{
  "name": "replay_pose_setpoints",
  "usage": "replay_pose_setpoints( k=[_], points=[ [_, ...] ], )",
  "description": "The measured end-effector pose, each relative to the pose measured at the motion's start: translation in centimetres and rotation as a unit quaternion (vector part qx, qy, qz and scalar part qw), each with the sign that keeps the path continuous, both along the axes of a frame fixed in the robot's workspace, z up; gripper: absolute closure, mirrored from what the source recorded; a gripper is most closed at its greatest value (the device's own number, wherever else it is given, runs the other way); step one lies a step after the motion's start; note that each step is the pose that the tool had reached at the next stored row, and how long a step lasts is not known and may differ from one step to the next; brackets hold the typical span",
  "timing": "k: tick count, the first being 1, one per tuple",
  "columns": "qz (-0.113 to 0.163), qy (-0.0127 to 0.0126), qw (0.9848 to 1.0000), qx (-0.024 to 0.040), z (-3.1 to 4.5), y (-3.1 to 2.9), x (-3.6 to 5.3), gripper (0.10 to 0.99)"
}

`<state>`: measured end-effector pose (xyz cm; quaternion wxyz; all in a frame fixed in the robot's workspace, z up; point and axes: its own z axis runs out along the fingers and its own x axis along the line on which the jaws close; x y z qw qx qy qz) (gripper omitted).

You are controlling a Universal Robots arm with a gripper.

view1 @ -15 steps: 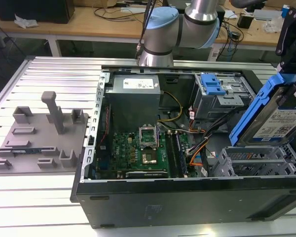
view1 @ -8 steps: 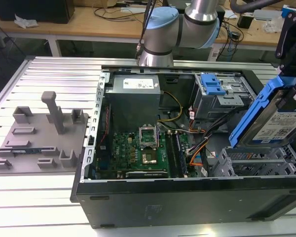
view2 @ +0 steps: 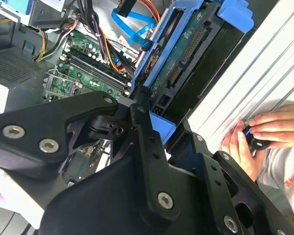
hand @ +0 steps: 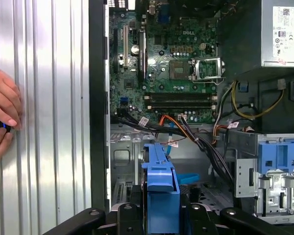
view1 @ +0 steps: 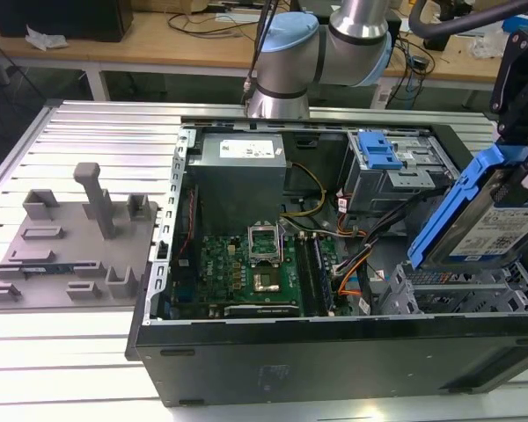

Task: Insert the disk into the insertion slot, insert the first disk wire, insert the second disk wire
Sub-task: 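Insert the disk into the insertion slot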

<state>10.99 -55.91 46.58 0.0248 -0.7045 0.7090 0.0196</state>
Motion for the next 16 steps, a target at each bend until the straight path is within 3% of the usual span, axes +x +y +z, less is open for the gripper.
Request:
replay_pose_setpoints(
  k=[16],
  points=[
    [-0.002, 0.0005, 1.0000, 0.0000, -1.21, -0.07, 0.08, 0.722]
  ],
)
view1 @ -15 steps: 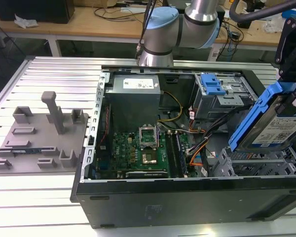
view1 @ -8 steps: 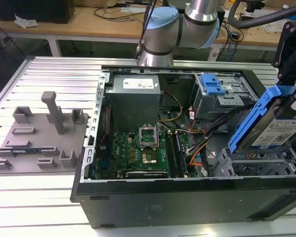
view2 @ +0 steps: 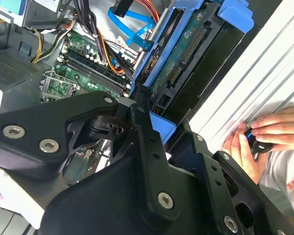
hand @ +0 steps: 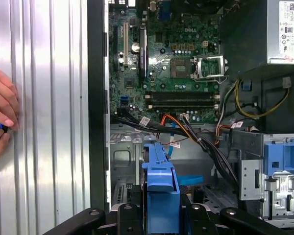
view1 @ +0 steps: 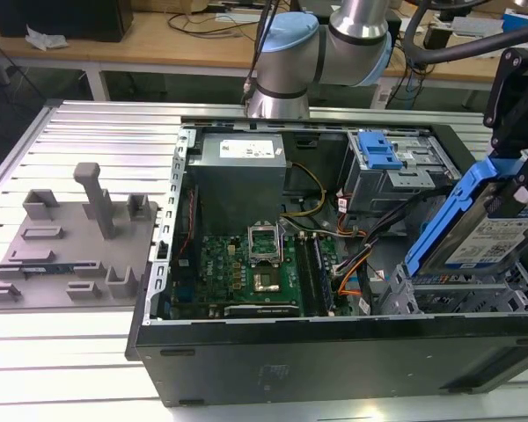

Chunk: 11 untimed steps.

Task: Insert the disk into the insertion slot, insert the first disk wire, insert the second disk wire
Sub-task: 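Insert the disk into the insertion slot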

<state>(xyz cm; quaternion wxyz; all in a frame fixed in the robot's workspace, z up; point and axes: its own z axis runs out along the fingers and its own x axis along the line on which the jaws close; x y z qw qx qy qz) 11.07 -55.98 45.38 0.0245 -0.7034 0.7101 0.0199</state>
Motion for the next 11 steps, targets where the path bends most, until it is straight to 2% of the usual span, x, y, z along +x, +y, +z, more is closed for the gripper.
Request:
replay_pose_setpoints(
  k=[11],
  points=[
    [-0.005, 0.0019, 1.0000, 0.0001, -1.05, -0.01, 0.15, 0.722]
  ],
)
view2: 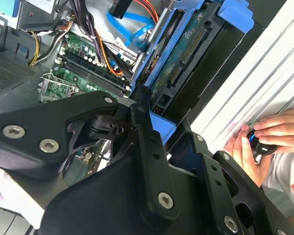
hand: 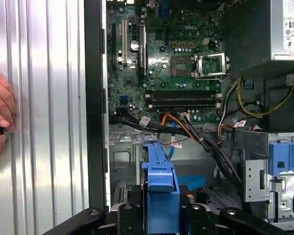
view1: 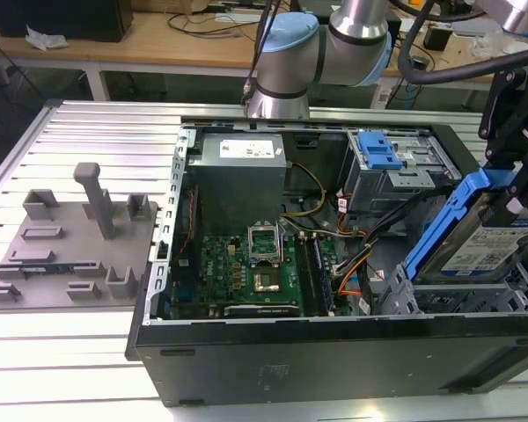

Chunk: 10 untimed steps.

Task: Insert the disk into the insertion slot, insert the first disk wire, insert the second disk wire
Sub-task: 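Insert the disk into the insertion slot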

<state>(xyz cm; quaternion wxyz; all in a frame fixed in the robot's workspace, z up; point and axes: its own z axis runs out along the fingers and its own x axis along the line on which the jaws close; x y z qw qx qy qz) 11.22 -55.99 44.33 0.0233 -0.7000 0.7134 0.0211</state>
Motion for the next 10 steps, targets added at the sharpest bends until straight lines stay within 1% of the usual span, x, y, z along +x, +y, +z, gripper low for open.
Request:
replay_pose_setpoints(
  k=[2, 4, 6, 10],
  points=[
    [0.000, 0.0006, 1.0000, 0.0000, -0.23, -0.01, 0.04, 0.722],
    [-0.001, 0.0018, 1.0000, 0.0001, -0.74, -0.05, 0.11, 0.722],
    [-0.001, 0.0025, 1.0000, -0.0001, -1.18, -0.08, 0.15, 0.722],
    [-0.002, 0.0028, 1.0000, 0.0000, -1.87, -0.12, 0.19, 0.722]
  ],
)
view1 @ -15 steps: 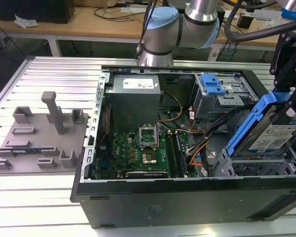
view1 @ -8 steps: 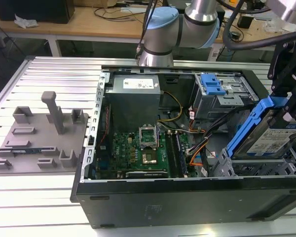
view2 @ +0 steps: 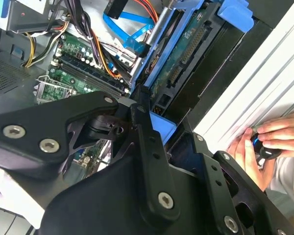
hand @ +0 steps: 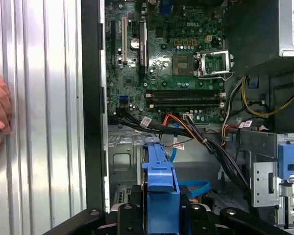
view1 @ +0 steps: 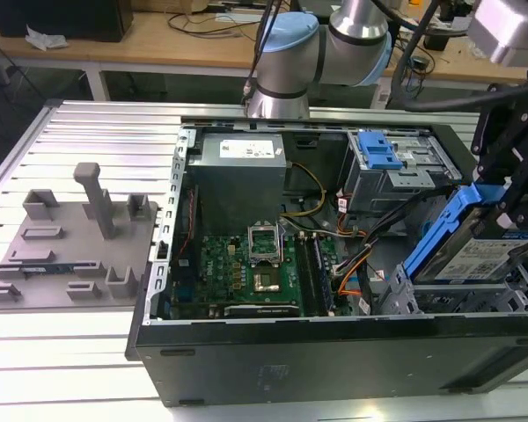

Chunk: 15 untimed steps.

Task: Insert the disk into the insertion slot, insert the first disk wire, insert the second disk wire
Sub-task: 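Insert the disk into the insertion slot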

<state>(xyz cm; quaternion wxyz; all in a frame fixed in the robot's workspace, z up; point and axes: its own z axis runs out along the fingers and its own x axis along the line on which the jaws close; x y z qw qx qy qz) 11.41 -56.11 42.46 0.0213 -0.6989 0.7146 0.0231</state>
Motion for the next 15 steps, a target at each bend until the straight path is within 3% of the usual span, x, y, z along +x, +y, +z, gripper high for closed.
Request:
replay_pose_setpoints(
  k=[12, 15],
  points=[
    [0.000, 0.0003, 1.0000, -0.0002, -2.59, -0.06, 0.04, 0.710],
    [0.000, 0.0003, 1.0000, -0.0002, -2.62, -0.06, 0.04, 0.525]
  ],
)
